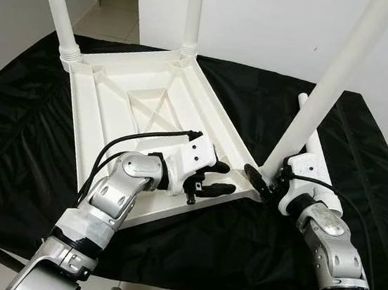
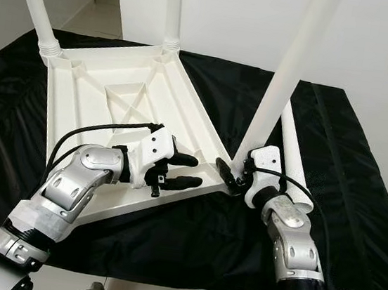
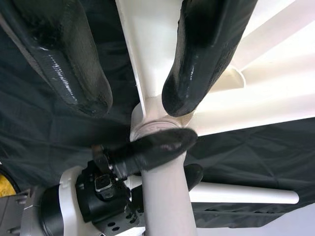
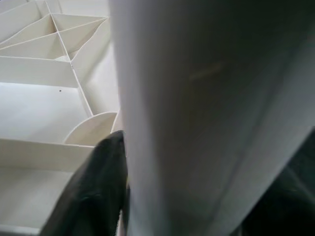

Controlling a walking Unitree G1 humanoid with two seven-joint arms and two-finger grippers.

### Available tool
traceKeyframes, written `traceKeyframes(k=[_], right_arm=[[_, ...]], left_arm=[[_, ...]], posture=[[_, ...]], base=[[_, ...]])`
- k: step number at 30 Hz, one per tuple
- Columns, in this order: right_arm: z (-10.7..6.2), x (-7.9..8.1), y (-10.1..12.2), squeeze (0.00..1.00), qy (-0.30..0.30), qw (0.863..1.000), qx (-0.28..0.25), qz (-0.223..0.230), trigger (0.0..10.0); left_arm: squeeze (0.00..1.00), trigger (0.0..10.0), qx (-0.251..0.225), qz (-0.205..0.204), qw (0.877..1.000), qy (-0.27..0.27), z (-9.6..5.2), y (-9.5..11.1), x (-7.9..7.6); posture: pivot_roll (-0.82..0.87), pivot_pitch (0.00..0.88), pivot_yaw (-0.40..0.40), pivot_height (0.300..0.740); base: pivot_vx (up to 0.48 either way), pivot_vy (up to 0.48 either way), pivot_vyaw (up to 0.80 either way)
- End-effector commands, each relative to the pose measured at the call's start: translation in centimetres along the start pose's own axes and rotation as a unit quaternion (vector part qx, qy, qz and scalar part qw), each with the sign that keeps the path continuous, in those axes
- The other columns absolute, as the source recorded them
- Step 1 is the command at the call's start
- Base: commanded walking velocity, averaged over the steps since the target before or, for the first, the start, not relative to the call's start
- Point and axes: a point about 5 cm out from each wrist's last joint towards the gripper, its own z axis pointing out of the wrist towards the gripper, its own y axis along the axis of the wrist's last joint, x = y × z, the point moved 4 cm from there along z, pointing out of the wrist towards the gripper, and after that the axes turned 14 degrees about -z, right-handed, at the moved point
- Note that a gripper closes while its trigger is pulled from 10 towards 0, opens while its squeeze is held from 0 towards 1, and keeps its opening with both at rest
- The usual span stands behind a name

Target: Building children table

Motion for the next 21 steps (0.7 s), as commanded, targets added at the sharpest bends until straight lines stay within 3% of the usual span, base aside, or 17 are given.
traceKeyframes(k=[1, 5, 6, 10, 11, 14, 21], right_arm=[[0.2, 0.5, -0.5, 0.00, 0.015, 1.000, 0.006, 0.006, 0.0], [0.0, 1.2, -0.7, 0.00, 0.020, 1.000, 0.005, 0.013, 0.0], [0.0, 1.2, -0.7, 0.00, 0.021, 1.000, 0.005, 0.013, 3.1], [0.1, 1.3, -0.9, 0.00, 0.006, 1.000, 0.010, 0.015, 3.1], [0.2, 1.8, -0.8, 0.00, 0.003, 1.000, 0.010, 0.026, 10.0], [0.5, 3.0, -0.2, 0.00, -0.014, 0.999, 0.008, 0.047, 10.0], [0.8, 3.2, 0.1, 0.00, -0.076, 0.995, 0.021, 0.061, 10.0]], left_arm=[[0.00, 10.0, -0.001, 0.004, 1.000, 0.021, 0.1, 0.2, 0.2], [0.00, 10.0, 0.000, 0.002, 1.000, 0.020, 0.2, 0.0, 0.2], [0.00, 10.0, 0.001, 0.001, 1.000, 0.019, 0.2, 0.0, 0.1], [0.00, 10.0, 0.004, 0.000, 1.000, 0.014, 0.2, -0.4, -0.1], [0.00, 10.0, 0.005, -0.001, 1.000, 0.013, 0.3, -0.5, -0.2], [0.00, 10.0, 0.009, -0.002, 1.000, 0.013, 0.2, -0.7, -0.2], [0.00, 10.0, 0.016, -0.006, 1.000, 0.019, 0.0, -1.2, 0.2]], posture=[[0.00, 0.000, -0.022, 0.740], [-0.01, 0.000, -0.025, 0.740], [-0.01, 0.000, -0.025, 0.740], [-0.01, 0.000, -0.025, 0.740], [-0.01, 0.000, -0.026, 0.740], [-0.01, 0.000, -0.028, 0.740], [-0.02, 0.000, -0.027, 0.740]], base=[[0.000, 0.000, 0.00], [0.000, 0.000, 0.00], [0.000, 0.000, 0.00], [0.000, 0.000, 0.00], [0.000, 0.000, 0.00], [0.000, 0.000, 0.00], [0.000, 0.000, 0.00]])
